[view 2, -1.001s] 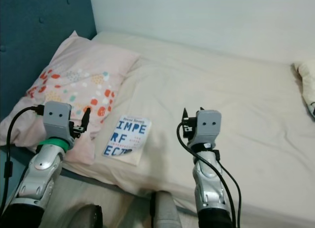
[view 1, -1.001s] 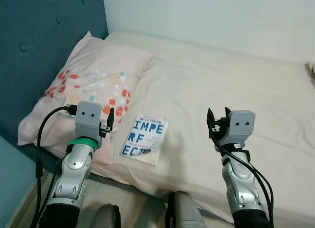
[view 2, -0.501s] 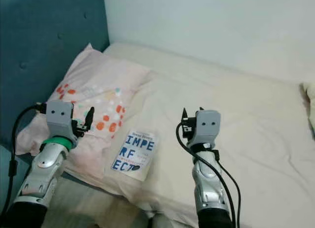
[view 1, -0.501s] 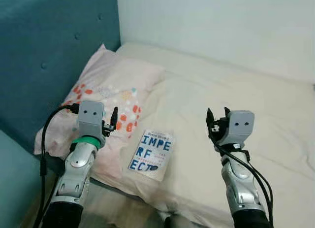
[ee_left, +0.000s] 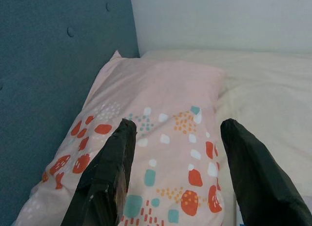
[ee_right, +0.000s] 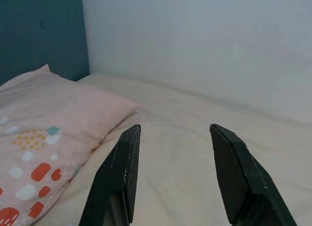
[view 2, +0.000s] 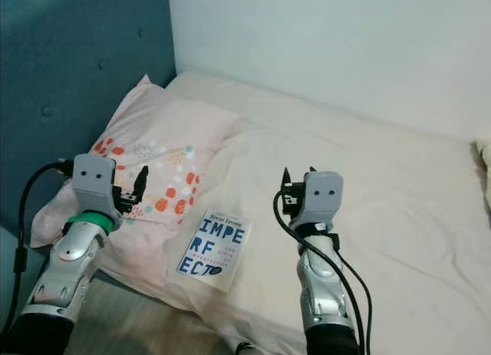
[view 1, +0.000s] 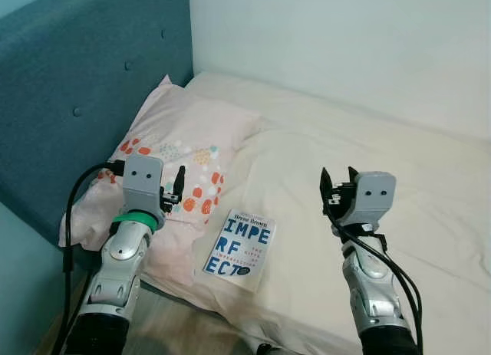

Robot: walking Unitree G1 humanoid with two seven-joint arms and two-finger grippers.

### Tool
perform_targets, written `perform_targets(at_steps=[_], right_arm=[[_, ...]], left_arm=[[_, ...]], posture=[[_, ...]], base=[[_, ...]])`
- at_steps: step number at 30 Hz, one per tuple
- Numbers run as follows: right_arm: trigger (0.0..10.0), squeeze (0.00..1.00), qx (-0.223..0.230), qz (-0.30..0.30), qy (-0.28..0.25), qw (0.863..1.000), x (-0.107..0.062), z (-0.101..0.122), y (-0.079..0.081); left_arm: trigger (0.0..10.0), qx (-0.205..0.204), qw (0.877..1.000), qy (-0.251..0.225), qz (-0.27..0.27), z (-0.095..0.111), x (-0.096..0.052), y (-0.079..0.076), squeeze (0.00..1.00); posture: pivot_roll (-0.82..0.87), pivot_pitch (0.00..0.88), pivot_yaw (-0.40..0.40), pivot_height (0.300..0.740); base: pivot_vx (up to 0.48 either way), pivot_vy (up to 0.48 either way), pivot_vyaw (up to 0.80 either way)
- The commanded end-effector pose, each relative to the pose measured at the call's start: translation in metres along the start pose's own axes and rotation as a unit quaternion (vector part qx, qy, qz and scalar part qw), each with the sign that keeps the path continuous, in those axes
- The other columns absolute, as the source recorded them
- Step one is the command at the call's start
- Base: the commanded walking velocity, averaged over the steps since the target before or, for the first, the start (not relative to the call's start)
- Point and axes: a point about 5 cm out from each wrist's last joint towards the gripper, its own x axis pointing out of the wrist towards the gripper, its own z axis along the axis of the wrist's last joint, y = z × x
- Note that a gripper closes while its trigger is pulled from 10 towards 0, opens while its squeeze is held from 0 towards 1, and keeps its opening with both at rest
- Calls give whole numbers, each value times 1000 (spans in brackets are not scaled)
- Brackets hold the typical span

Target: Clean up the room

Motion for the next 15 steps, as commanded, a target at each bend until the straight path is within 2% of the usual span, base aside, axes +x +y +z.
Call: perform_targets(at_steps=[1, 15], right_arm=[[10000, 0, 5, -2, 8, 1000, -3, -5, 2], [10000, 0, 12, 0, 12, 1000, -5, -7, 5]], left_arm=[[10000, -1, 1000, 15, -4, -7, -2, -2, 0], [10000, 3, 1000, 16, -25, -5, -3, -7, 0]], posture=[[-26, 1, 9, 740], [-27, 13, 15, 740]], base=[[0, 0, 0], [0, 0, 0]])
